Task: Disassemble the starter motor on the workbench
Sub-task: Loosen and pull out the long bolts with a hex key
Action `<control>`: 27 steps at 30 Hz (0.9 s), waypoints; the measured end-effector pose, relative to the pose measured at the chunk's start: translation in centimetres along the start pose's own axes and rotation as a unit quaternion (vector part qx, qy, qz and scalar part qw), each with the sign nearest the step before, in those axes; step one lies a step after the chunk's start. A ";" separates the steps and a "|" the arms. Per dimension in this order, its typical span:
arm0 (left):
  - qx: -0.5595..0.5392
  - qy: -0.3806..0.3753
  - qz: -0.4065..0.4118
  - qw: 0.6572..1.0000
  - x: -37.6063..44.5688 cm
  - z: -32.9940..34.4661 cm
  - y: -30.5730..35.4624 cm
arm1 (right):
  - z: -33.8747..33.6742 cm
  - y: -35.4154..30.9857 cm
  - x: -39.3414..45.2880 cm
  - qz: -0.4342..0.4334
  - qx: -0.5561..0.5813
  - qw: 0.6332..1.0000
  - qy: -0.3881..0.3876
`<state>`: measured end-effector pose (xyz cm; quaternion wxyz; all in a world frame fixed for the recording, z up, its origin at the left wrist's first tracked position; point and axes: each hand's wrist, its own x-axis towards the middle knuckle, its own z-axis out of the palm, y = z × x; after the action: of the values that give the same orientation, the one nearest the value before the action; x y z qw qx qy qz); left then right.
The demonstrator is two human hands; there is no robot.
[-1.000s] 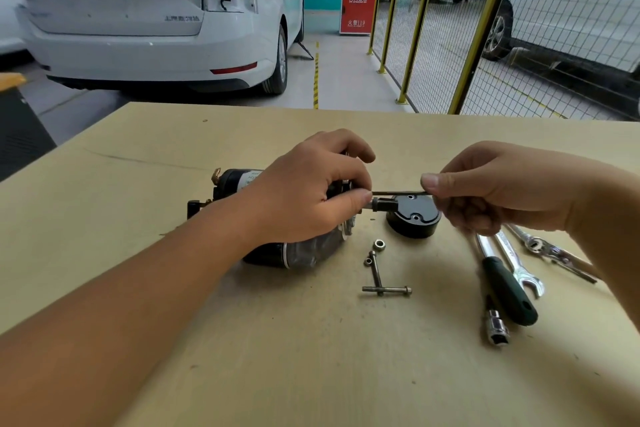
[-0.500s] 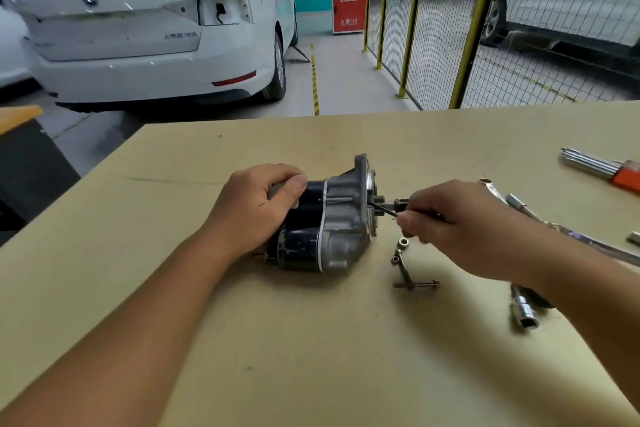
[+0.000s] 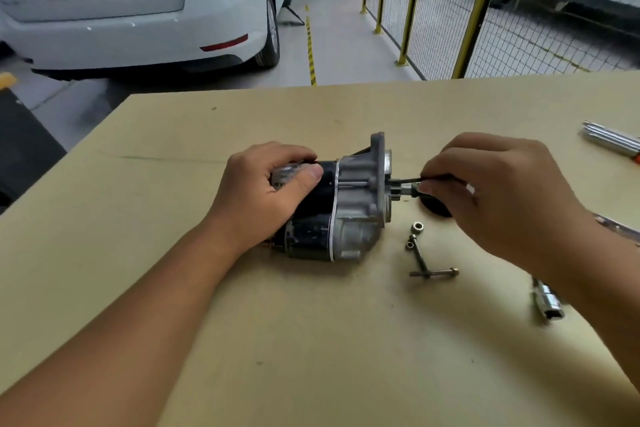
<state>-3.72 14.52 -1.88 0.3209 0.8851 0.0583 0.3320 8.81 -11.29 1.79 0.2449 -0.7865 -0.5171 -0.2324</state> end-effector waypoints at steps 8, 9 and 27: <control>0.010 0.007 0.013 1.000 0.3 0.1 -0.1 | 0.8 -0.2 -0.9 0.009 0.034 0.999 -0.021; 0.011 0.006 0.017 1.000 0.4 0.2 -0.1 | 0.9 -0.4 -0.9 0.004 0.026 0.999 -0.025; 0.036 0.000 0.076 0.996 0.7 1.3 -0.3 | 0.4 0.0 -2.3 0.031 0.068 0.997 -0.009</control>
<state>-2.40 14.26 -2.39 0.2629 0.8979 0.0023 0.3531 8.06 -12.68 0.02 0.3000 -0.7856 -0.5095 -0.1826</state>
